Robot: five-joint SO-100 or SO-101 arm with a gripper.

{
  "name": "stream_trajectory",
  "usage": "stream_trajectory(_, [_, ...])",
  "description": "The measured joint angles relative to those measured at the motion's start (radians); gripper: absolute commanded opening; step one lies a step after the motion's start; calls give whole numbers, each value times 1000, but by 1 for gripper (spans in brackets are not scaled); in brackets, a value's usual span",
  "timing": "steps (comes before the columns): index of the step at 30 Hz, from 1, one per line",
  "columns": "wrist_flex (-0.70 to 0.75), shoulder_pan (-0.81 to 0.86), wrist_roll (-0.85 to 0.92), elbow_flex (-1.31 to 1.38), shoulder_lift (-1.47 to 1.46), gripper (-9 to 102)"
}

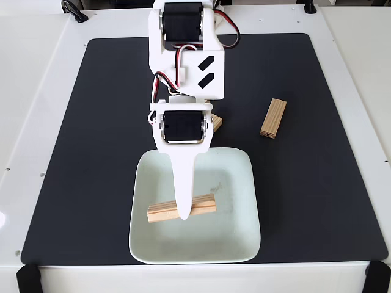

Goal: Pick up the wooden block and place them on the plate.

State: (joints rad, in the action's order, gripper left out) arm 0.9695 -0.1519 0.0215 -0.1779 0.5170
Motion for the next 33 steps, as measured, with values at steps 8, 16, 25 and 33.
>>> stream_trajectory(8, [0,-12,0,20,-15,0])
stream_trajectory(16, [-63,-12,-54,21,-63,-1])
stream_trajectory(25, [-74,-12,-66,21,-71,-1])
stream_trajectory(33, [-77,-23,-69,21,-71,0])
